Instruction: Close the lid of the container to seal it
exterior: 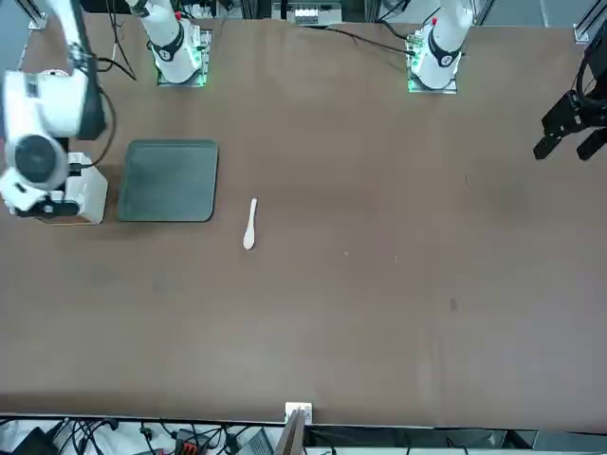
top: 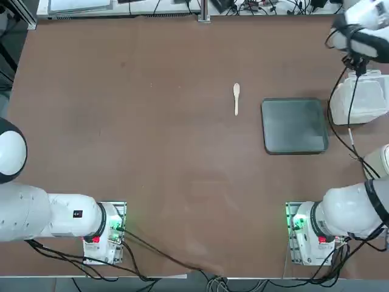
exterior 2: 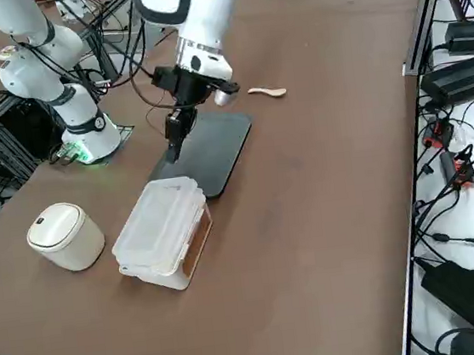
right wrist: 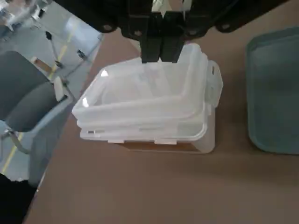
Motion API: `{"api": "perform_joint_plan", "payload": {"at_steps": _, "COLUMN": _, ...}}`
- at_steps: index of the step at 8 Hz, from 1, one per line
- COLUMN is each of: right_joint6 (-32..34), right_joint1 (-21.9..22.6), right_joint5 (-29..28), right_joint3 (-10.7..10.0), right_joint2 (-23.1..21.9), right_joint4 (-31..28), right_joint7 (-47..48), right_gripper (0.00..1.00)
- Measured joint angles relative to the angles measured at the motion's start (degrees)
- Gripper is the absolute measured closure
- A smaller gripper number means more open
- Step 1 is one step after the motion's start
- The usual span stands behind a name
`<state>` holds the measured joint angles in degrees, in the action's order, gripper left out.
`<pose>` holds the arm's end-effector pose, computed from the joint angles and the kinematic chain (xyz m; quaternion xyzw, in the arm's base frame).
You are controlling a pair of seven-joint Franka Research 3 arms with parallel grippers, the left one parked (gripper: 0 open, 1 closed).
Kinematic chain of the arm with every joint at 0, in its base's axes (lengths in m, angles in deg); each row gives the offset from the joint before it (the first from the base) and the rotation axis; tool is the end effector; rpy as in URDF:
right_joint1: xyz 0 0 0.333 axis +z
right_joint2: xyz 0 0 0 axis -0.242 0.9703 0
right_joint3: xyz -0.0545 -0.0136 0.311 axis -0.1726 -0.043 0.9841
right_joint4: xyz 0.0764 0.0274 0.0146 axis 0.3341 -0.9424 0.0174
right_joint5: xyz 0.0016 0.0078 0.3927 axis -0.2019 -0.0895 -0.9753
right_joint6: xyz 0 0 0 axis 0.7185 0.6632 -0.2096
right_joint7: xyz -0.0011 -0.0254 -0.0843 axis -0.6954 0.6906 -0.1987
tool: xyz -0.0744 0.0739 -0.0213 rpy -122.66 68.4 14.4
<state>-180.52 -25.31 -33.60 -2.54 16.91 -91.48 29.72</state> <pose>0.5428 -0.1227 0.3949 0.9558 0.0563 -0.1432 0.2504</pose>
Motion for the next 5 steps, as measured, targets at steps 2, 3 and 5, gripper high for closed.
{"api": "perform_joint_plan", "payload": {"at_steps": 2, "right_joint6": -6.78, "right_joint1": -6.29, "right_joint5": -7.41, "right_joint3": -0.18, "right_joint2": -1.00, "right_joint4": -0.35, "right_joint7": -8.86, "right_gripper": 0.99}}
{"api": "perform_joint_plan", "payload": {"at_steps": 3, "right_joint6": -10.28, "right_joint1": -9.26, "right_joint5": -9.12, "right_joint3": -0.22, "right_joint2": -1.01, "right_joint4": -1.55, "right_joint7": -11.84, "right_gripper": 0.99}}
{"api": "perform_joint_plan", "payload": {"at_steps": 5, "right_joint6": -18.64, "right_joint1": -14.33, "right_joint5": -9.62, "right_joint3": -0.30, "right_joint2": -0.81, "right_joint4": -5.47, "right_joint7": -15.68, "right_gripper": 0.99}}
